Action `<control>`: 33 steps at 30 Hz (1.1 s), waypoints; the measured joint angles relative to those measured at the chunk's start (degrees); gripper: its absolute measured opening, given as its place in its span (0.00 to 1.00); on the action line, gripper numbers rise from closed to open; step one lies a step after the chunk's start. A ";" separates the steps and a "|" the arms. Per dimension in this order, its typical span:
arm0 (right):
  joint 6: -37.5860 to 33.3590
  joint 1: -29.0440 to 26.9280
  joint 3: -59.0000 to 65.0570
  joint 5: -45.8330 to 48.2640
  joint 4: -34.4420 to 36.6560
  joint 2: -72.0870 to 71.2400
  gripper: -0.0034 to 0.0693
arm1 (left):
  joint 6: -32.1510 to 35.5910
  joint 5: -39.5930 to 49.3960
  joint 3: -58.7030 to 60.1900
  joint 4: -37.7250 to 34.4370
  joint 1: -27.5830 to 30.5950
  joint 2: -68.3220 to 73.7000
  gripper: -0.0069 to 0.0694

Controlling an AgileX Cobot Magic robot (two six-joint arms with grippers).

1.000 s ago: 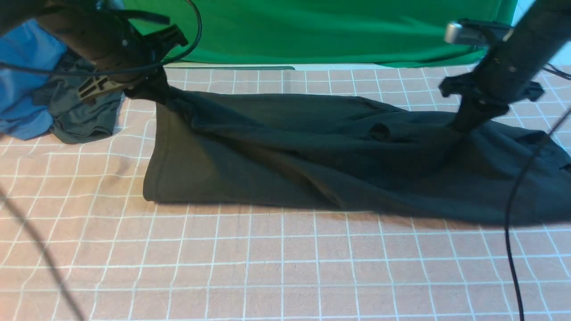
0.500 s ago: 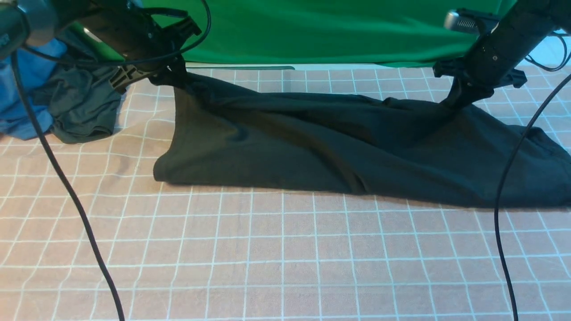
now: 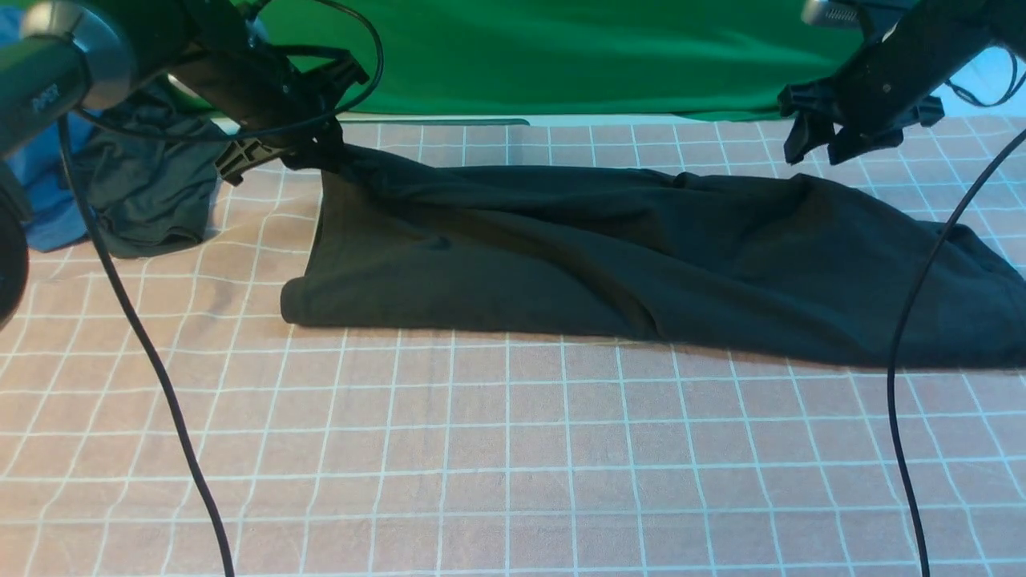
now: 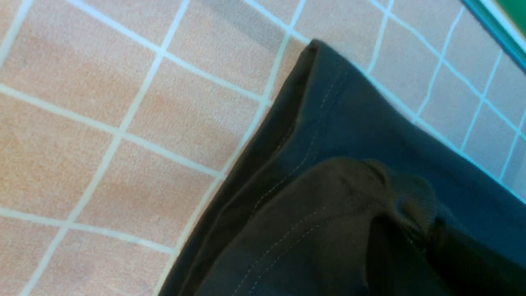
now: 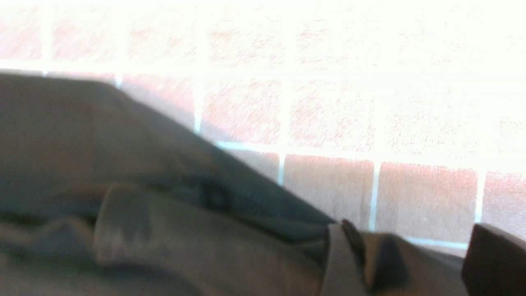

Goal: Fold a long-sleeved shirt over a pink coffee tablecloth.
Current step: 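Fold the black garment in half by bringing its near edge over to the far edge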

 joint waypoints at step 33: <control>-19.93 11.39 -2.77 5.42 -14.70 6.67 0.14 | 2.48 2.47 -0.02 -3.20 0.00 0.00 0.15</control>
